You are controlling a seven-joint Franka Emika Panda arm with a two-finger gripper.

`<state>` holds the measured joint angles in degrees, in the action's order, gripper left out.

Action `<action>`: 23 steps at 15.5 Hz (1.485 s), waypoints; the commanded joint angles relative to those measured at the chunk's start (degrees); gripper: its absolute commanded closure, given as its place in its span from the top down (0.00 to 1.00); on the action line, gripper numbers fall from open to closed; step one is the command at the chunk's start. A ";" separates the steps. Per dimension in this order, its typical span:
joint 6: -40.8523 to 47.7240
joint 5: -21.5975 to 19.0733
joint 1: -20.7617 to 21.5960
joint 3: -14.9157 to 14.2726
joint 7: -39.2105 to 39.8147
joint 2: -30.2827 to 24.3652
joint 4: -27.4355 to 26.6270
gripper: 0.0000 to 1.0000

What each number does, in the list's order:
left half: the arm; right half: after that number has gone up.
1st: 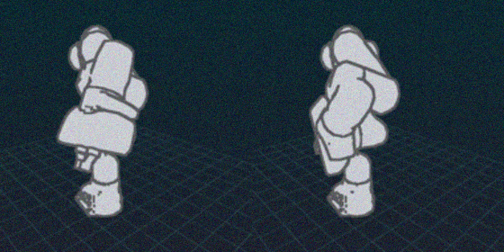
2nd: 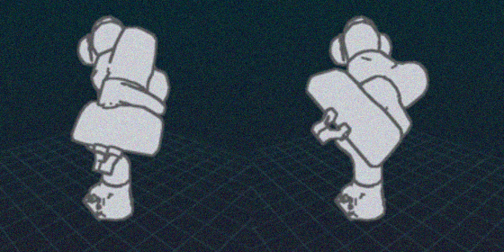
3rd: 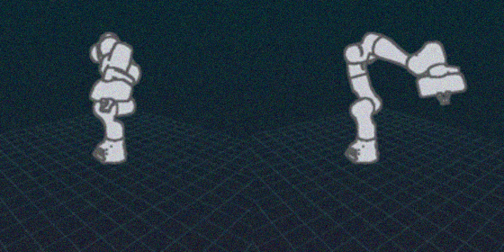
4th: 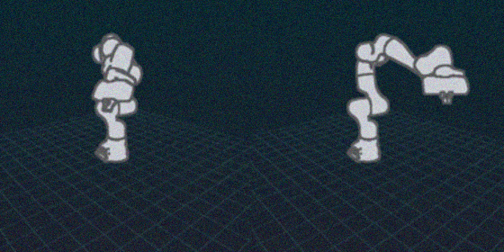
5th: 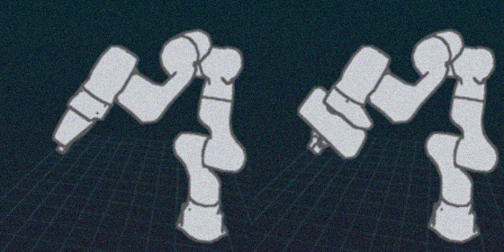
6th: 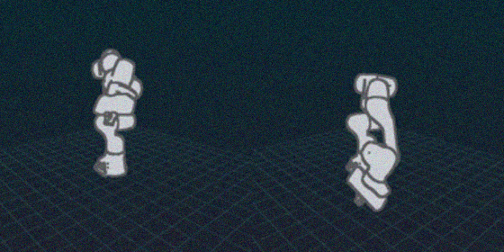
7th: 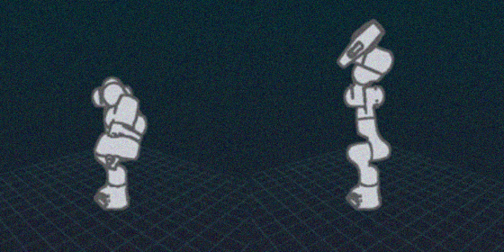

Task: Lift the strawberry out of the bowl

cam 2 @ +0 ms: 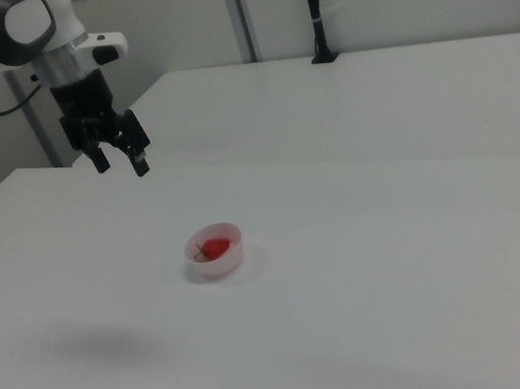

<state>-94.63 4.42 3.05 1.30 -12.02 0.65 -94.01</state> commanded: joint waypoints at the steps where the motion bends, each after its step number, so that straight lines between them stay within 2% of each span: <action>1: 1.20 -0.46 -0.32 -0.25 1.82 -1.09 -1.09 1.00; 10: 0.51 -0.55 -0.85 -0.34 1.04 0.06 -0.83 1.00; 14: -1.68 -4.15 -1.55 -0.43 -0.45 4.17 0.58 1.00; 23: -20.49 -4.16 -4.19 -0.43 -25.84 16.04 0.49 0.97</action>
<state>-110.56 1.21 -0.02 1.11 -31.02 12.85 -93.97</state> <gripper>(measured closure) 0.026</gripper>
